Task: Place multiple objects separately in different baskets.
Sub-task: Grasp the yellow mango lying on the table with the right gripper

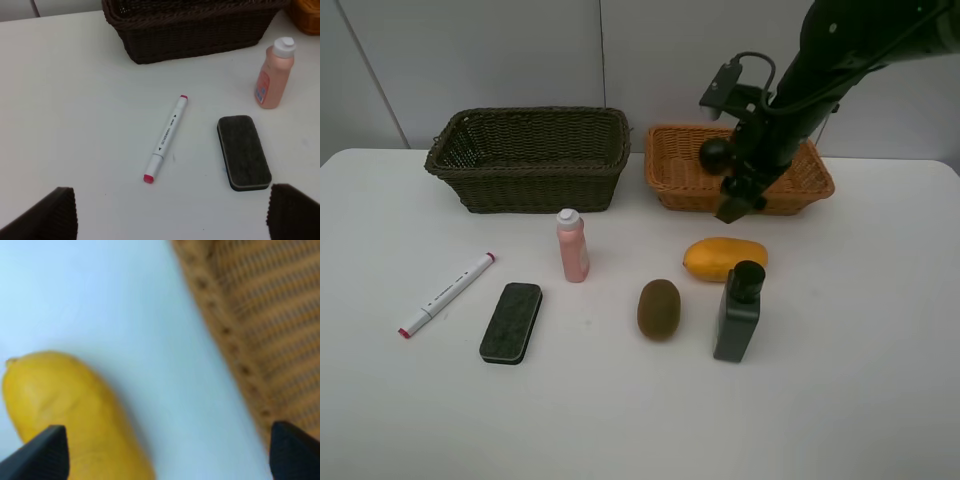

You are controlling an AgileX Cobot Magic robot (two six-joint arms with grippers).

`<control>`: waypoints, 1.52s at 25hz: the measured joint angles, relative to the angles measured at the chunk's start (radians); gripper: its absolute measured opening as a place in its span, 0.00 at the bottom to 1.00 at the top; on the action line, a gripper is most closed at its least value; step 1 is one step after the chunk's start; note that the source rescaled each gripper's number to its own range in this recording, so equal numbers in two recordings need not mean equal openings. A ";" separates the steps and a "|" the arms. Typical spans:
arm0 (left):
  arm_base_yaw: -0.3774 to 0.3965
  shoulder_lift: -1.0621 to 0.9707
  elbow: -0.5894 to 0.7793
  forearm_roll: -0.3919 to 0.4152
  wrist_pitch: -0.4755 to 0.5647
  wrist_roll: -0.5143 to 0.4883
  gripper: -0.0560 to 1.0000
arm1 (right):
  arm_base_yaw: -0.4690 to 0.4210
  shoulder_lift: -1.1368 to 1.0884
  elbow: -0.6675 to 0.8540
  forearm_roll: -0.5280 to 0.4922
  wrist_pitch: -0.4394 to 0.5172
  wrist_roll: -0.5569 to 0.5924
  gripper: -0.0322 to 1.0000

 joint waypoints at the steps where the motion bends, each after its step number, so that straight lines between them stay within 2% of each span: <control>1: 0.000 0.000 0.000 0.000 0.000 0.000 1.00 | 0.000 0.001 0.017 0.000 -0.004 0.000 0.94; 11: 0.000 0.000 0.000 0.000 0.000 0.000 1.00 | 0.022 0.005 0.137 0.001 -0.086 0.000 0.94; 22: 0.000 0.000 0.000 0.000 0.000 0.000 1.00 | 0.056 0.076 0.139 0.016 -0.082 0.000 0.94; 38: 0.000 0.000 0.000 0.000 0.000 0.000 1.00 | 0.057 0.098 0.130 0.053 -0.092 0.016 0.94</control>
